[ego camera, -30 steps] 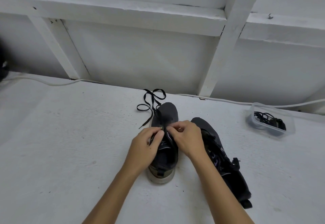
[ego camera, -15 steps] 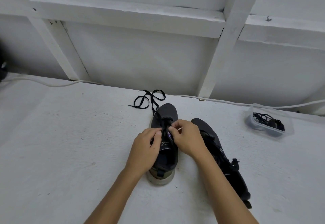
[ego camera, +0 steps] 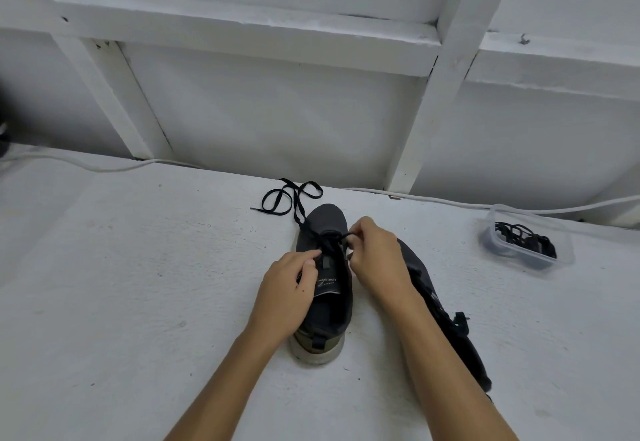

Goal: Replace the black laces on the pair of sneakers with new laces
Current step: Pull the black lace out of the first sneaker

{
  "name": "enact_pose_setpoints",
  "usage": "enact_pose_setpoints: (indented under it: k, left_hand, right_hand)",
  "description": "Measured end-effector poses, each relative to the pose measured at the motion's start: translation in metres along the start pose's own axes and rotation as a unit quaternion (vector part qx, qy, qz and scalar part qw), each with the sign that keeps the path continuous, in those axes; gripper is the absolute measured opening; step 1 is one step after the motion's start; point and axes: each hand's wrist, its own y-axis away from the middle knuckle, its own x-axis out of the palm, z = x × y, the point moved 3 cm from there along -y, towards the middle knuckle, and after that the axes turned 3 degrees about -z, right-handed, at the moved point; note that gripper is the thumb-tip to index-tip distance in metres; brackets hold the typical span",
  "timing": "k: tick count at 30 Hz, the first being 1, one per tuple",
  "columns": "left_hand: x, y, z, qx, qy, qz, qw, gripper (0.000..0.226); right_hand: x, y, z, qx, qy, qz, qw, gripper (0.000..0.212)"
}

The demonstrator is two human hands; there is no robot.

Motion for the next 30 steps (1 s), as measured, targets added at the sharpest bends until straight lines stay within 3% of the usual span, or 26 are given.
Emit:
enact_pose_setpoints:
  k: [3,6,9,12,14,19,22,24,27,30]
  left_hand:
    - [0.000,-0.002,0.000,-0.002,-0.003,0.006,1.000,0.035]
    - [0.001,-0.002,0.001,-0.005,-0.013,0.010,1.000,0.035]
    - [0.001,-0.002,0.001,-0.006,-0.021,0.012,1.000,0.036]
    - [0.001,-0.001,-0.001,-0.001,-0.024,0.014,1.000,0.036]
    - [-0.001,0.000,-0.001,0.002,-0.023,0.004,1.000,0.035]
    - [-0.010,0.003,0.000,-0.001,-0.012,-0.067,0.998,0.031]
    - [-0.015,0.004,0.003,-0.001,-0.019,-0.088,0.996,0.032]
    - [-0.018,0.004,0.005,0.000,-0.032,-0.092,0.995,0.032]
    - [-0.021,0.003,0.007,0.008,-0.050,-0.092,0.994,0.031]
    - [-0.017,0.001,0.008,0.013,-0.055,-0.084,0.995,0.029]
  right_hand:
    - [-0.001,0.000,0.000,0.013,-0.019,-0.059,0.998,0.008]
    - [0.007,0.009,-0.007,0.128,-0.087,0.010,0.988,0.024]
    - [0.007,0.010,-0.009,0.106,-0.063,0.054,0.991,0.026]
    - [-0.003,0.001,-0.008,0.046,-0.007,-0.041,0.998,0.017]
    - [-0.004,0.000,-0.007,0.054,-0.045,-0.076,0.995,0.016]
    - [0.014,0.017,-0.006,0.125,-0.109,0.025,0.986,0.041]
    - [0.023,0.023,-0.010,0.155,-0.220,0.071,0.961,0.033]
    - [0.028,0.024,-0.007,0.150,-0.229,0.084,0.958,0.024]
    - [0.026,0.020,-0.002,0.148,-0.254,0.058,0.954,0.019]
    - [0.018,0.013,-0.004,0.187,-0.351,-0.039,0.917,0.017]
